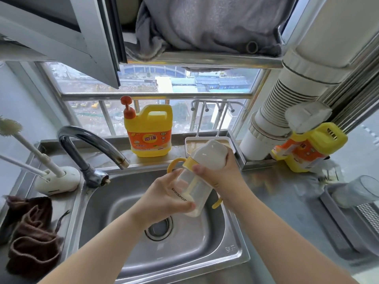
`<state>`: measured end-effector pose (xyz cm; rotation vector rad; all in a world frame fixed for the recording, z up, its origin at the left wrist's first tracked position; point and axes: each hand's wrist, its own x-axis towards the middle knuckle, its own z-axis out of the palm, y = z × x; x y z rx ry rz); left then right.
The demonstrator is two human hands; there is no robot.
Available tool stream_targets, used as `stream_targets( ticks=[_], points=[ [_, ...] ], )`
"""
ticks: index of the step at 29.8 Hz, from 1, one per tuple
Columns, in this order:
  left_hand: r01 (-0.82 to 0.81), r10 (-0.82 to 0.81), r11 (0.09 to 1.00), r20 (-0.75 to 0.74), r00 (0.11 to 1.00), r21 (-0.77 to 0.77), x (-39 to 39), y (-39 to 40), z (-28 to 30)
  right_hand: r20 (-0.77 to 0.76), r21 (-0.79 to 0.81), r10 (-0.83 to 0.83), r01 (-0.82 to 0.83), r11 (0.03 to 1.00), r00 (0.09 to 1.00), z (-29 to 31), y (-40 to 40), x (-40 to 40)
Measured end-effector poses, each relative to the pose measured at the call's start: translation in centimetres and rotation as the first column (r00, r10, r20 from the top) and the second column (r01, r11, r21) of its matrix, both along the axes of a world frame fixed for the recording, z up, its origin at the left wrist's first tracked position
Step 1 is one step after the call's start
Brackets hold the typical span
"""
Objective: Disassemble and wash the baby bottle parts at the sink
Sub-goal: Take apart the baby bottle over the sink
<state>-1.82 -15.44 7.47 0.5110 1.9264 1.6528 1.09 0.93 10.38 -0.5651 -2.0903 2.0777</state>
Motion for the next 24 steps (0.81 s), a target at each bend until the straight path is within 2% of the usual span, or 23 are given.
stream_targets(
  ticks=[9, 12, 15, 17, 18, 19, 21, 23, 24],
  points=[
    [0.026, -0.071, 0.976, 0.199, 0.977, 0.217, 0.4, 0.3, -0.3, -0.063, -0.045, 0.093, -0.096, 0.994, 0.994, 0.2, 1.2, -0.1],
    [0.082, -0.155, 0.957, 0.253, 0.955, 0.277, 0.5, 0.4, -0.7, -0.084, -0.062, 0.164, -0.169, 0.984, 0.983, 0.5, 1.7, 0.0],
    [0.196, -0.335, 0.905, 0.347, 0.876, 0.378, 0.0, 0.5, -0.7, -0.128, -0.117, 0.294, -0.309, 0.944, 0.947, 0.8, 2.7, 0.0],
    [0.276, -0.47, 0.846, 0.393, 0.79, 0.457, -0.5, 0.5, -0.3, -0.111, -0.189, 0.382, -0.397, 0.898, 0.918, 1.1, 3.5, -0.1],
    [0.299, -0.49, 0.837, 0.383, 0.783, 0.459, -0.7, 0.5, 0.1, -0.08, -0.183, 0.416, -0.424, 0.887, 0.906, 1.3, 4.1, -0.3],
    [0.301, -0.463, 0.854, 0.357, 0.811, 0.424, -0.9, 0.6, 0.4, -0.034, -0.133, 0.439, -0.44, 0.888, 0.898, 1.5, 4.7, -0.5],
    [0.197, -0.27, 0.94, 0.258, 0.928, 0.277, -1.2, 0.8, 1.2, 0.062, 0.024, 0.451, -0.453, 0.891, 0.891, 2.0, 5.8, -0.7],
    [0.04, -0.047, 0.995, 0.08, 0.996, 0.087, -1.6, 1.0, 1.1, 0.136, 0.144, 0.322, -0.34, 0.929, 0.937, 1.9, 6.6, -0.6],
    [-0.027, 0.026, 1.0, -0.043, 0.999, -0.015, -1.7, 1.1, 1.0, 0.142, 0.138, 0.258, -0.277, 0.951, 0.956, 1.6, 6.7, -0.5]
  ],
)
